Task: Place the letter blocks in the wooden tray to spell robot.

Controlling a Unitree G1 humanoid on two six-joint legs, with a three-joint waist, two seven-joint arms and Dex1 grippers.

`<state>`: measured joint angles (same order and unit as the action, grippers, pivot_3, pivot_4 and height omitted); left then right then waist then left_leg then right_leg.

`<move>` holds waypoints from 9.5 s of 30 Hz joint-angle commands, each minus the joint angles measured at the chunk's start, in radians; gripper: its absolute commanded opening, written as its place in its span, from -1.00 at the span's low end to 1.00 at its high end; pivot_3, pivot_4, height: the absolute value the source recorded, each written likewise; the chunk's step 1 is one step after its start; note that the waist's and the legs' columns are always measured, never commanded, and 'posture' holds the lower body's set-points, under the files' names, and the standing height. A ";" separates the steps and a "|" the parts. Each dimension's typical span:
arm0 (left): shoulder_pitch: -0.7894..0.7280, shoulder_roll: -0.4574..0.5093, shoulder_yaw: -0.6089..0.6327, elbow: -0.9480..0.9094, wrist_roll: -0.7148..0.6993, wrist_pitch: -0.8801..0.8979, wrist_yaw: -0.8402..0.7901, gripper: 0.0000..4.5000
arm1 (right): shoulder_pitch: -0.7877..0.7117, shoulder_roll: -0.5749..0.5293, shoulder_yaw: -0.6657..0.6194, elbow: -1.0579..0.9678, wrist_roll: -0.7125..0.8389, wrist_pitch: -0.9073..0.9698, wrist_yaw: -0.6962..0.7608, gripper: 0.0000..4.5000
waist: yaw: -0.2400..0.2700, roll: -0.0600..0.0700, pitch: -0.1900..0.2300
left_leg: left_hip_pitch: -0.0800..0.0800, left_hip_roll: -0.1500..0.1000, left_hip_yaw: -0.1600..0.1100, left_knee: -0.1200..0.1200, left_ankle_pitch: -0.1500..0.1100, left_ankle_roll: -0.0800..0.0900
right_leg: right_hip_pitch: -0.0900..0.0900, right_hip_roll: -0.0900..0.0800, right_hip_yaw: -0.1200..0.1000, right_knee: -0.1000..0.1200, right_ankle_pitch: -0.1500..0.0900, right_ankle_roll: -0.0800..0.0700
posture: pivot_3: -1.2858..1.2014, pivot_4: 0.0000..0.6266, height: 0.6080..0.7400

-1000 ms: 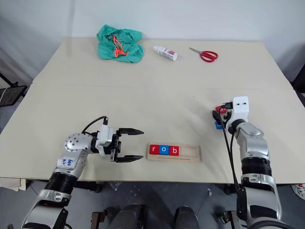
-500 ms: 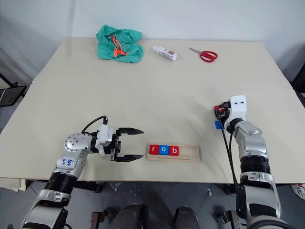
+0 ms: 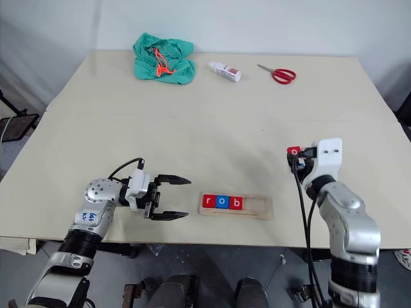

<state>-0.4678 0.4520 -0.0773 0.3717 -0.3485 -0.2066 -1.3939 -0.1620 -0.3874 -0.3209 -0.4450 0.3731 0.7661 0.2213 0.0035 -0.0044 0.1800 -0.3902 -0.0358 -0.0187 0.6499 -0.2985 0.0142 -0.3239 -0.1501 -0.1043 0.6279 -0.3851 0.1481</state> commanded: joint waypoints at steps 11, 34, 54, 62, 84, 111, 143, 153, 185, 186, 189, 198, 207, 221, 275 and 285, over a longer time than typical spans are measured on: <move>-0.018 0.022 0.047 0.042 -0.037 -0.040 -0.084 1.00 | 0.377 0.146 0.013 -0.439 0.057 0.150 -0.134 -0.35 | -0.005 0.000 0.000 | 0.002 0.001 0.002 0.000 0.000 0.000 | 0.001 0.001 0.003 0.000 0.000 0.000 | 0.03 -0.52 1.00; 0.072 0.096 0.124 -0.096 -0.077 0.020 -0.014 1.00 | 0.426 0.163 -0.044 -0.381 0.100 0.080 -0.088 0.99 | -0.004 0.000 0.000 | 0.003 0.000 0.001 -0.001 0.000 0.000 | 0.001 0.001 0.003 0.001 0.000 0.000 | 0.03 -0.52 1.00; 0.068 0.123 0.146 -0.087 -0.093 0.030 -0.043 1.00 | 0.385 -0.547 -0.102 0.226 0.068 -0.457 0.854 0.99 | -0.004 -0.001 0.000 | 0.004 0.001 0.004 0.001 0.000 0.001 | 0.003 0.001 0.002 -0.001 0.000 0.000 | 0.03 -0.52 1.00; 0.110 0.138 0.158 -0.137 -0.100 0.038 -0.028 1.00 | 0.095 -0.606 0.077 0.474 0.004 -0.514 0.988 0.99 | 0.004 -0.001 0.000 | 0.001 0.001 0.002 0.002 0.000 0.001 | 0.003 0.000 -0.001 -0.002 0.000 0.000 | 0.03 -0.52 1.00; 0.177 0.161 0.177 -0.218 -0.106 0.052 0.037 1.00 | 0.013 -0.578 0.221 0.573 -0.107 -0.577 1.001 0.99 | 0.019 -0.001 0.000 | 0.001 0.001 0.002 0.003 0.000 0.001 | 0.003 0.000 -0.001 -0.002 0.000 0.000 | 0.03 -0.52 1.00; 0.144 0.142 0.157 -0.186 -0.098 0.041 0.035 1.00 | -0.099 -0.563 0.362 0.169 0.006 -0.230 0.940 -0.36 | 0.021 -0.001 0.001 | 0.000 0.000 0.000 0.003 0.000 0.001 | 0.003 0.000 -0.001 -0.003 0.000 0.000 | 0.03 -0.52 1.00; 0.172 0.134 0.159 -0.213 -0.095 0.033 0.084 1.00 | -0.195 -0.492 0.414 0.263 -0.070 -0.339 0.962 0.99 | 0.018 -0.002 0.001 | 0.000 0.001 0.001 0.003 0.000 0.001 | 0.002 0.000 -0.001 -0.002 0.000 0.000 | 0.03 -0.52 1.00; 0.138 0.116 0.144 -0.181 -0.086 0.024 0.078 1.00 | -0.153 -0.529 0.316 0.263 -0.053 -0.308 0.933 0.99 | 0.017 -0.002 0.001 | 0.000 0.001 0.001 0.003 0.000 0.001 | 0.002 0.000 -0.001 -0.002 0.000 0.000 | 0.03 -0.52 1.00; 0.162 0.119 0.147 -0.206 -0.093 0.025 0.083 1.00 | -0.196 -0.516 0.456 0.296 -0.109 -0.291 0.963 -0.99 | 0.018 -0.002 0.001 | 0.000 0.001 0.001 0.002 0.000 0.001 | 0.002 0.000 -0.001 -0.003 0.000 0.000 | 0.03 -0.52 1.00; 0.163 0.120 0.147 -0.207 -0.093 0.026 0.085 1.00 | -0.199 -0.511 0.457 0.304 -0.113 -0.296 0.960 -0.99 | 0.018 -0.002 0.001 | 0.000 0.001 0.001 0.002 0.000 0.001 | 0.002 0.000 -0.001 -0.003 0.000 0.000 | 0.03 -0.52 1.00; 0.164 0.120 0.147 -0.208 -0.093 0.026 0.087 1.00 | -0.207 -0.500 0.459 0.322 -0.121 -0.309 0.954 -0.99 | 0.018 -0.002 0.001 | 0.000 0.001 0.001 0.003 0.000 0.001 | 0.002 0.000 -0.001 -0.003 0.000 0.000 | 0.03 -0.52 1.00; 0.164 0.122 0.150 -0.210 -0.094 0.027 0.089 1.00 | -0.249 -0.505 0.430 0.331 -0.120 -0.315 0.942 -0.99 | 0.018 -0.002 0.001 | 0.000 0.001 0.001 0.003 0.000 0.001 | 0.002 0.000 -0.001 -0.003 0.000 0.000 | 0.03 -0.52 1.00; 0.155 0.112 0.142 -0.205 -0.092 0.026 0.093 1.00 | -0.268 -0.486 0.461 0.415 -0.172 -0.365 0.920 -0.99 | 0.018 -0.002 0.001 | 0.000 0.001 0.001 0.003 0.000 0.001 | 0.002 0.000 -0.001 -0.003 0.000 0.000 | 0.03 -0.52 1.00; 0.146 0.112 0.141 -0.198 -0.091 0.026 0.095 1.00 | -0.196 -0.509 0.457 0.299 -0.163 -0.294 0.947 -0.99 | 0.018 -0.002 0.001 | 0.000 0.001 0.001 0.002 0.000 0.001 | 0.002 0.000 -0.001 -0.003 0.000 0.000 | 0.03 -0.52 1.00; -0.012 0.078 0.100 0.002 -0.082 -0.022 -0.042 1.00 | 0.314 -0.195 -0.200 -0.029 0.009 -0.150 0.408 0.13 | 0.018 -0.002 0.001 | 0.000 0.000 0.001 0.001 0.000 0.001 | 0.002 0.000 -0.001 -0.002 0.000 0.000 | 0.03 -0.52 1.00; -0.057 0.069 0.096 0.068 -0.073 -0.037 -0.087 1.00 | 0.417 -0.106 -0.243 -0.141 0.063 -0.131 0.289 0.99 | 0.019 -0.001 0.000 | 0.002 0.001 0.002 0.001 0.000 0.000 | 0.002 0.000 0.001 -0.001 0.000 0.000 | 0.03 -0.52 1.00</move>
<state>-0.5080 0.5229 0.0160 0.4482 -0.4229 -0.2298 -1.4716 0.2532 -0.4974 -0.5305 -0.5442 0.4153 0.6364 0.5278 0.0221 -0.0055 0.1804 -0.3880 -0.0353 -0.0166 0.6510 -0.2985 0.0146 -0.3215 -0.1498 -0.1036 0.6269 -0.3851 0.1481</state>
